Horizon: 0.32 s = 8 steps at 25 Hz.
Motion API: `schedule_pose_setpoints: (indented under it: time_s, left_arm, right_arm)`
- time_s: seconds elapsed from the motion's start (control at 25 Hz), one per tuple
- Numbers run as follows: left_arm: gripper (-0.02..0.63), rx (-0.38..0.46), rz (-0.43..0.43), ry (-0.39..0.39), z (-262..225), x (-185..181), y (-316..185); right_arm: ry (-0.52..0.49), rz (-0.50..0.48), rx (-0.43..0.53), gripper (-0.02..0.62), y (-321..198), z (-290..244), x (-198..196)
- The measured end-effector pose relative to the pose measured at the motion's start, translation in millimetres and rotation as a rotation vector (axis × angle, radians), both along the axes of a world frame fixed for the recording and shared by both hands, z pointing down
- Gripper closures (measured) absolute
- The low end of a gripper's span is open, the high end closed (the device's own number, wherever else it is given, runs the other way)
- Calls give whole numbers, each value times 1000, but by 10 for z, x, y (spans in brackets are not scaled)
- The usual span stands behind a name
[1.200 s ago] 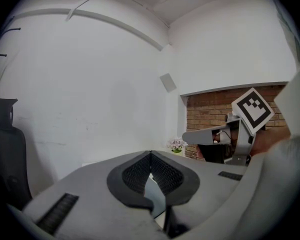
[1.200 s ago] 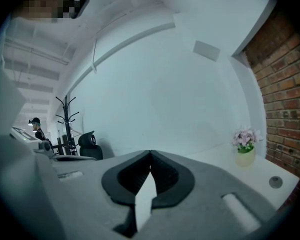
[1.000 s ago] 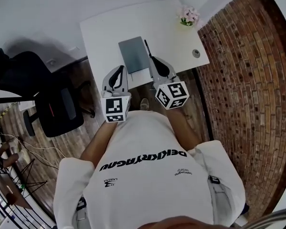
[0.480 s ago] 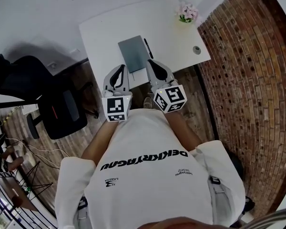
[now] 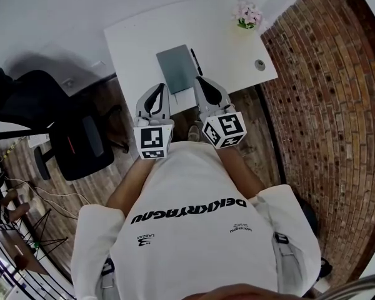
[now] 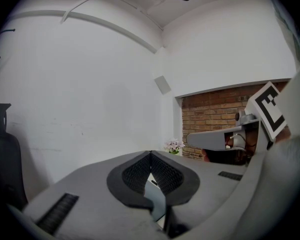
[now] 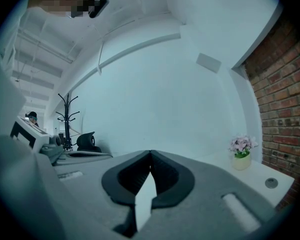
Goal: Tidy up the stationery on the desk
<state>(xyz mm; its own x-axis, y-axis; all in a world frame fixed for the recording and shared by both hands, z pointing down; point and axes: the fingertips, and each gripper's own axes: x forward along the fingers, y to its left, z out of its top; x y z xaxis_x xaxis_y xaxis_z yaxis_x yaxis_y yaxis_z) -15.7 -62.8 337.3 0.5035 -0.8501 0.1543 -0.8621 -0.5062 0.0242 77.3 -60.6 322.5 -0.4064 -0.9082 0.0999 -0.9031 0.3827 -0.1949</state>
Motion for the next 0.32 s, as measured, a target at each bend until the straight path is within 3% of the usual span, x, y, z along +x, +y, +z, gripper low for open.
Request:
schedule_pose_setpoints:
  time_s: [0.32]
  left_arm:
    - [607, 15, 3, 16, -13, -16, -30]
  right_arm:
    - [2, 5, 10, 598, -33, 1, -16]
